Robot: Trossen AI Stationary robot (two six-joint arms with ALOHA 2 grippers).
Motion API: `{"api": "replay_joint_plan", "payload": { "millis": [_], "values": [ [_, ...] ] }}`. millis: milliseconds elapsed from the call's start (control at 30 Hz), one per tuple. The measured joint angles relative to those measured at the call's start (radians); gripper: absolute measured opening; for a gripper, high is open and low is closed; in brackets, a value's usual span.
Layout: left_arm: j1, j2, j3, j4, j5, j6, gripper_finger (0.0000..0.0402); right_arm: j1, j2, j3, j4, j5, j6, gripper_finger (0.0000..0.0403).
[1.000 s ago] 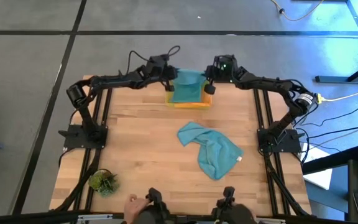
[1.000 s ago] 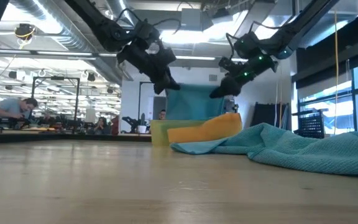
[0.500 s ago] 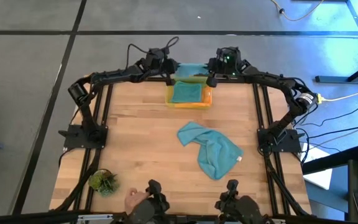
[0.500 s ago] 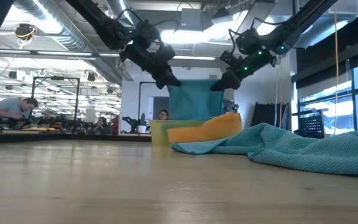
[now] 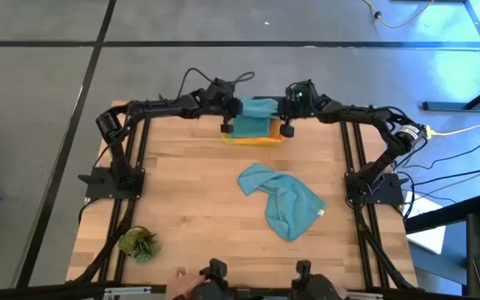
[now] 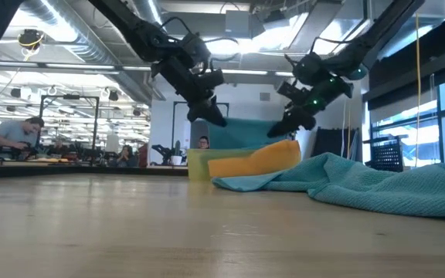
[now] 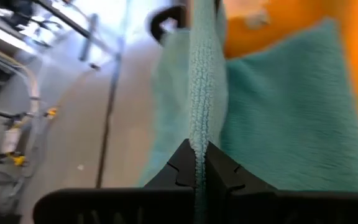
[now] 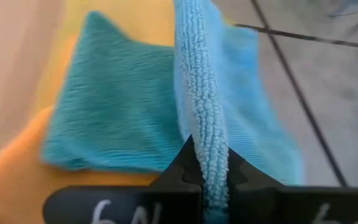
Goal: Fold microfiber towels
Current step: Put the top blue microfiber cloth into the yellow bin
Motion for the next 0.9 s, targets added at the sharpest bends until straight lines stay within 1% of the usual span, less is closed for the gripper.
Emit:
{"api": "replay_joint_plan", "payload": {
  "millis": [133,267,333,400,467,533,733,900],
  "values": [
    [-0.031,0.000,0.000,-0.082,-0.001,0.001,0.0000,0.031,0.000,-0.042,-0.003,-0.039,0.001,0.0004],
    [-0.053,0.000,0.000,-0.148,0.000,0.001,0.0000,0.071,0.000,-0.071,0.000,-0.042,0.001,0.0004],
    [-0.058,0.000,0.000,-0.179,0.019,0.001,0.0001,0.090,0.000,-0.081,-0.001,-0.042,0.001,0.0007],
    [-0.059,0.000,0.000,-0.202,0.061,-0.007,0.0004,0.106,0.000,-0.090,-0.005,-0.050,0.002,0.0018],
    [-0.057,0.000,-0.001,-0.230,0.109,-0.023,0.0013,0.117,0.000,-0.098,-0.013,-0.068,0.003,0.0035],
    [-0.055,0.000,-0.002,-0.244,0.132,-0.044,0.0026,0.127,0.000,-0.101,-0.029,-0.066,0.005,0.0055],
    [-0.057,-0.001,-0.002,-0.290,0.144,-0.083,0.0082,0.132,0.000,-0.101,-0.039,-0.065,0.054,0.0133],
    [-0.057,-0.005,-0.002,-0.303,0.128,-0.131,0.0119,0.132,-0.015,-0.100,-0.066,-0.032,0.066,0.0195]
  ]
}}
